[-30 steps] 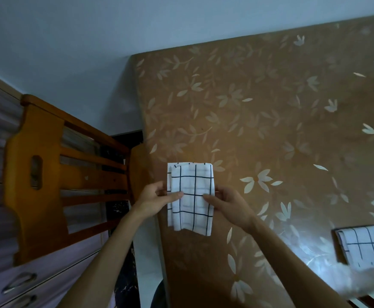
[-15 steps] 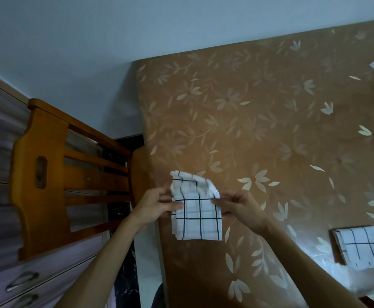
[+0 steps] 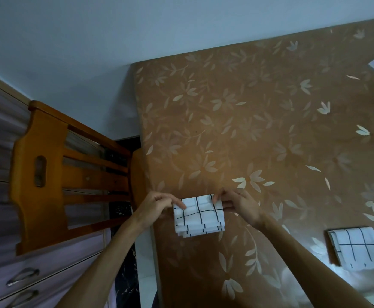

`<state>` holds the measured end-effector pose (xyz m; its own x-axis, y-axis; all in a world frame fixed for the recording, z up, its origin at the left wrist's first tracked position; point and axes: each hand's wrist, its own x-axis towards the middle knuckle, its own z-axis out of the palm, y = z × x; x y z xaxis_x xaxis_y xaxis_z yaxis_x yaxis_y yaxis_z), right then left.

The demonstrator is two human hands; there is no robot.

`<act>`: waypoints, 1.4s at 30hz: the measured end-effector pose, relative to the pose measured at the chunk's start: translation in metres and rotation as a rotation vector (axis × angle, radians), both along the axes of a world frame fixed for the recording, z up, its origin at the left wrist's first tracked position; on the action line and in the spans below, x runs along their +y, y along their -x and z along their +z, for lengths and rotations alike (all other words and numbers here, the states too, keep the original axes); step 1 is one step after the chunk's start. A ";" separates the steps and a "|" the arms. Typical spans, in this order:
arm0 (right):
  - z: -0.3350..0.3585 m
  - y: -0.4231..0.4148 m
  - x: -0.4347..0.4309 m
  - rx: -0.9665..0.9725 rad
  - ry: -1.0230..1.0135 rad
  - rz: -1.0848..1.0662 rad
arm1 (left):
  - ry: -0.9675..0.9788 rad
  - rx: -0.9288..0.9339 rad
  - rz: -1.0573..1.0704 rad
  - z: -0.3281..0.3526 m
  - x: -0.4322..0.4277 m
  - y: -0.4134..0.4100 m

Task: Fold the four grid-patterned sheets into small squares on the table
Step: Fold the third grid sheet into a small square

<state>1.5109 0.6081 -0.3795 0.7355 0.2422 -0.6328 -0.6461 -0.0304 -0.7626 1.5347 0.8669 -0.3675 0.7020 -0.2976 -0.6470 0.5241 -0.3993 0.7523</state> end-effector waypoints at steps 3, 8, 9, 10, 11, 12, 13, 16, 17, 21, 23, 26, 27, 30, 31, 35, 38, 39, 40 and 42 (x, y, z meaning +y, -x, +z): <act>-0.004 -0.002 -0.003 -0.052 0.060 0.012 | -0.018 -0.104 0.035 -0.002 -0.007 0.004; -0.010 -0.008 -0.003 0.038 0.042 0.077 | -0.054 -0.246 0.197 -0.014 -0.017 0.011; -0.009 -0.010 -0.003 0.049 0.034 0.121 | -0.049 -0.258 0.240 -0.014 -0.018 0.013; -0.009 -0.012 -0.002 0.025 0.046 0.160 | -0.040 -0.269 0.267 -0.014 -0.019 0.014; -0.009 -0.014 0.000 -0.028 0.081 0.184 | -0.024 -0.264 0.274 -0.015 -0.020 0.014; -0.010 -0.017 0.002 -0.103 0.144 0.205 | -0.014 -0.243 0.260 -0.014 -0.020 0.013; -0.011 -0.021 0.004 -0.180 0.225 0.233 | -0.017 -0.198 0.237 -0.018 -0.018 0.010; -0.011 -0.043 0.016 -0.345 0.403 0.383 | -0.086 -0.074 0.091 -0.023 -0.012 -0.002; -0.011 -0.054 0.021 -0.365 0.425 0.414 | -0.091 -0.073 0.061 -0.026 -0.010 -0.008; -0.014 -0.099 0.041 -0.331 0.360 0.243 | -0.011 -0.178 0.330 -0.029 -0.016 -0.027; -0.023 -0.118 0.053 -0.165 0.244 0.098 | 0.008 -0.198 0.484 -0.034 -0.017 -0.043; -0.044 -0.134 0.075 -0.134 0.344 0.060 | -0.014 -0.204 0.509 -0.051 -0.013 -0.067; -0.050 -0.139 0.083 -0.169 0.438 0.056 | -0.083 -0.242 0.476 -0.055 -0.010 -0.074; -0.059 -0.151 0.103 -0.283 0.674 0.147 | -0.562 -0.636 0.112 -0.071 0.003 -0.087; -0.060 -0.154 0.109 -0.300 0.698 0.168 | -0.673 -0.804 -0.065 -0.077 0.008 -0.093; -0.068 -0.145 0.125 -0.545 0.965 0.083 | -0.699 -1.016 -0.573 -0.102 0.020 -0.111; -0.078 -0.122 0.128 -0.774 1.198 0.098 | -0.784 -0.961 -0.716 -0.113 0.028 -0.112; -0.083 -0.114 0.130 -0.842 1.192 0.192 | -0.800 -0.959 -0.740 -0.114 0.030 -0.111; -0.088 -0.106 0.131 -0.887 1.168 0.288 | -0.810 -0.952 -0.756 -0.114 0.030 -0.112; -0.099 -0.094 0.132 -0.836 1.137 0.399 | -0.810 -0.956 -0.763 -0.114 0.030 -0.114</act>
<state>1.6046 0.7404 -0.4789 0.9813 0.1860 -0.0500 0.1577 -0.9249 -0.3459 1.6490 0.8972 -0.4812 0.7927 -0.5747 -0.2033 -0.5613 -0.8182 0.1246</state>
